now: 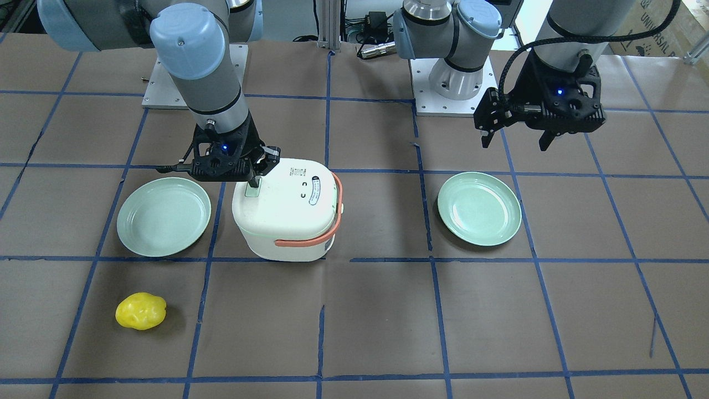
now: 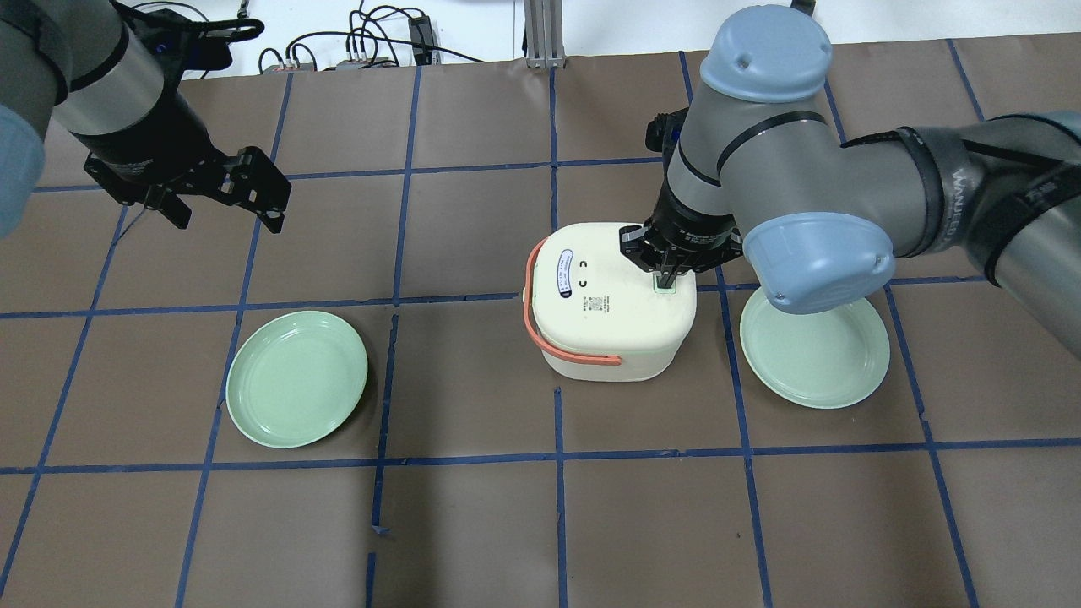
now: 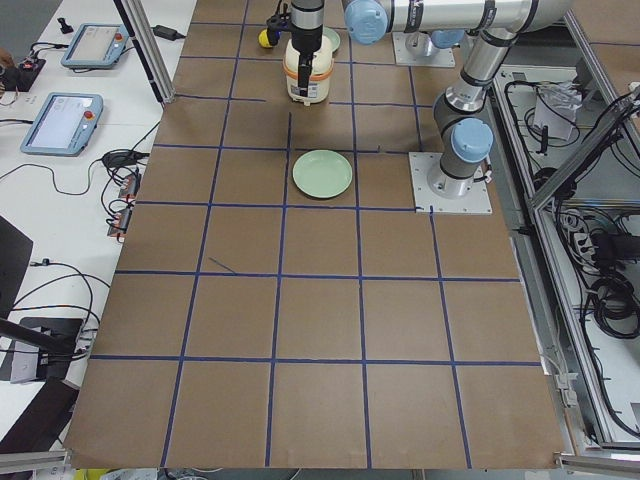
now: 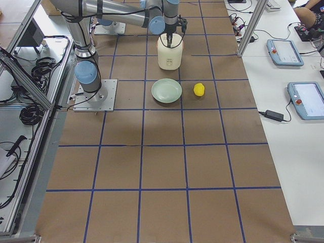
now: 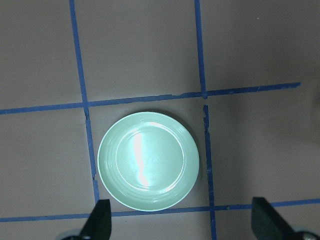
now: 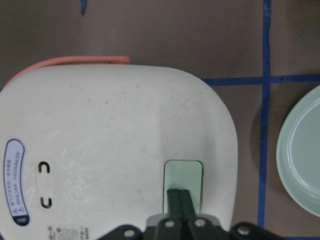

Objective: Press rice cooker button
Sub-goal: 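Press down on the green lid button with the right gripper, then lift the right gripper away as the rice cooker lid pops open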

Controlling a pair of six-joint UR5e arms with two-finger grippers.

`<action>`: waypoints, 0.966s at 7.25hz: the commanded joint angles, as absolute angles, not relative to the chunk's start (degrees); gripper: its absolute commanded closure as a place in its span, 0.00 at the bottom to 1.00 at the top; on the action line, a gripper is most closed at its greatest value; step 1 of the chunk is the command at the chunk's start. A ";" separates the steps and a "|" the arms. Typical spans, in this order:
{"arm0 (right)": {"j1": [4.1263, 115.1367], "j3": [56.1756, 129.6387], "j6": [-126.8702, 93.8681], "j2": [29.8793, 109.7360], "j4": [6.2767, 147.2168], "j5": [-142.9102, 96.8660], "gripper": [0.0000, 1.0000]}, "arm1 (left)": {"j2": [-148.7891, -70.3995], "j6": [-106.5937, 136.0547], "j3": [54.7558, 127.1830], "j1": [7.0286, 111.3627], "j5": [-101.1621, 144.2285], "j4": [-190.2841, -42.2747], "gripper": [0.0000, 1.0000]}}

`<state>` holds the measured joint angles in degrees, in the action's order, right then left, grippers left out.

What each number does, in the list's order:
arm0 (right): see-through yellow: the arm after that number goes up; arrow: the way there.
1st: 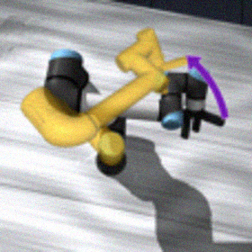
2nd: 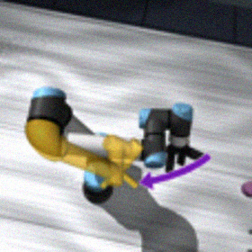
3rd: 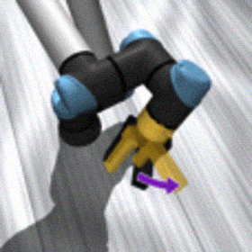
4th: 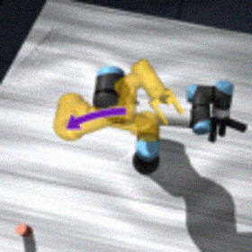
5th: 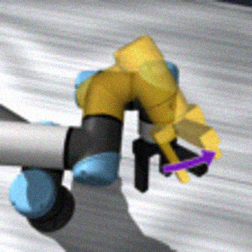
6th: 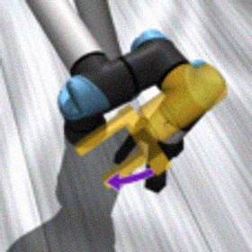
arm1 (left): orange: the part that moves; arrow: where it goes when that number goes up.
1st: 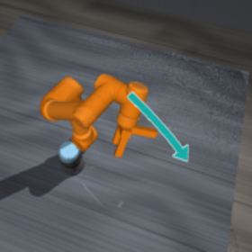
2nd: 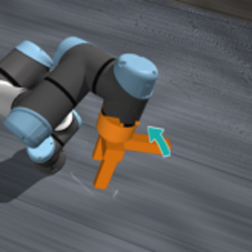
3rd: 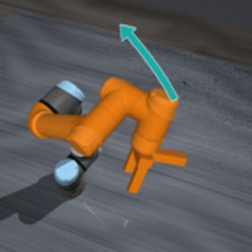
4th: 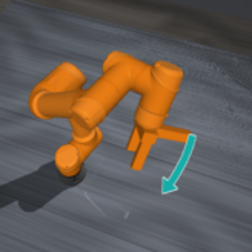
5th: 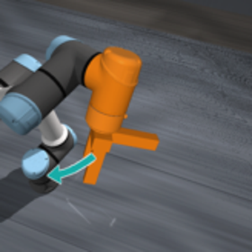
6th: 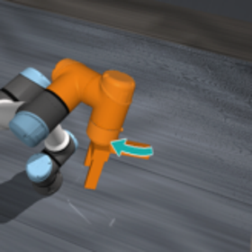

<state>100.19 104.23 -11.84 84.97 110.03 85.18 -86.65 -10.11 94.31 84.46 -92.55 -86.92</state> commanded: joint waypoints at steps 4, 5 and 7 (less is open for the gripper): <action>100.37 102.14 -13.09 85.78 109.43 86.04 0.74 | -86.66 -10.11 94.31 84.46 -92.55 -86.92 0.00; 100.37 99.61 -13.18 86.48 108.12 86.39 0.44 | -86.66 -10.02 94.31 84.46 -92.55 -86.92 0.00; 98.71 92.41 -12.40 87.18 101.73 93.04 0.04 | -86.66 -10.02 94.31 84.46 -92.55 -86.92 0.00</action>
